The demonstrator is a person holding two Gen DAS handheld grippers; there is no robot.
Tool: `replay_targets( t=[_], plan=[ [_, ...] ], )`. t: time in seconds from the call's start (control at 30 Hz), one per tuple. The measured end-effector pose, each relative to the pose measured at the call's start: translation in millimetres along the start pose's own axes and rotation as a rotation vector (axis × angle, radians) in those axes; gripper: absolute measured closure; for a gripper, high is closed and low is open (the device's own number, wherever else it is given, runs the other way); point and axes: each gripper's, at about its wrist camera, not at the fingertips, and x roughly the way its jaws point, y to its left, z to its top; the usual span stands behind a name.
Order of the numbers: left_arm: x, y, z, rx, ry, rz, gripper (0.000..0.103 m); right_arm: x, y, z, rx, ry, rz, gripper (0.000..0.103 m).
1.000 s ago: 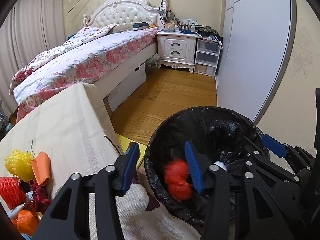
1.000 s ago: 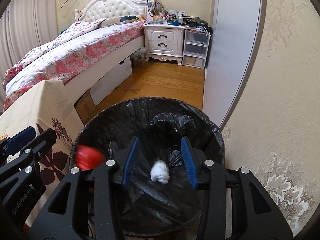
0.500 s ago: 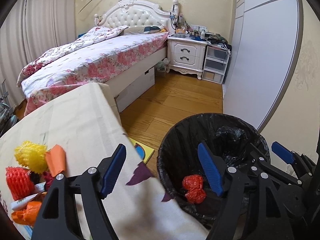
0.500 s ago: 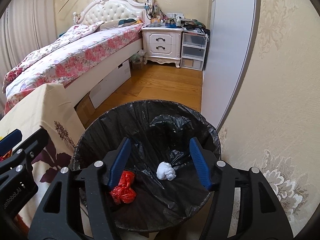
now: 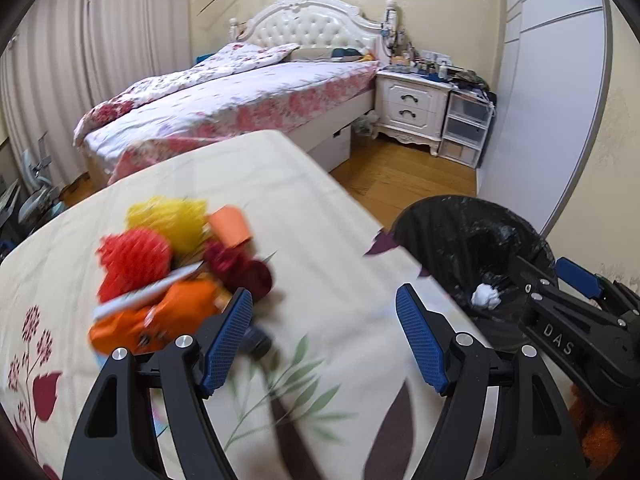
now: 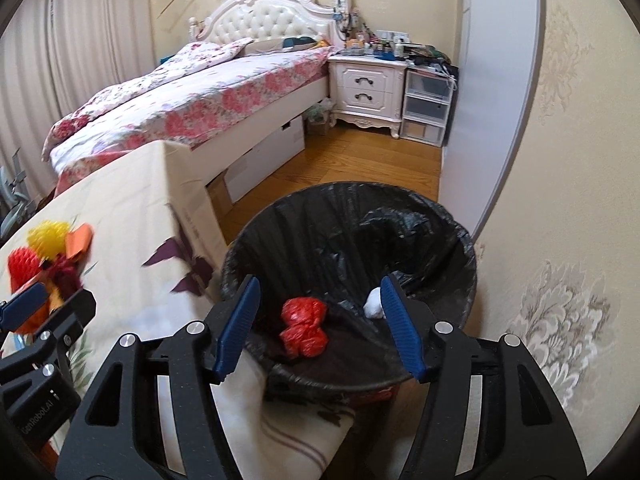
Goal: Collect trash
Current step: 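Move both open tools back to the trash pile on the table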
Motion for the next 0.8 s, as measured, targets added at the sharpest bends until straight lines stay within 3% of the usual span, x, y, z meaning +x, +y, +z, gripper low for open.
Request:
replay_targets(
  t=[0.47, 0.8],
  plan=[
    [-23, 73, -45, -0.136, 0.049, 0.146, 0.031, -17, 70, -26, -0.127, 0.026, 0.126, 0.042],
    [-9, 112, -52, -0.229, 0.128, 0.183, 0.031, -19, 94, -28, -0.156, 0.029, 0.161, 0.042]
  ],
)
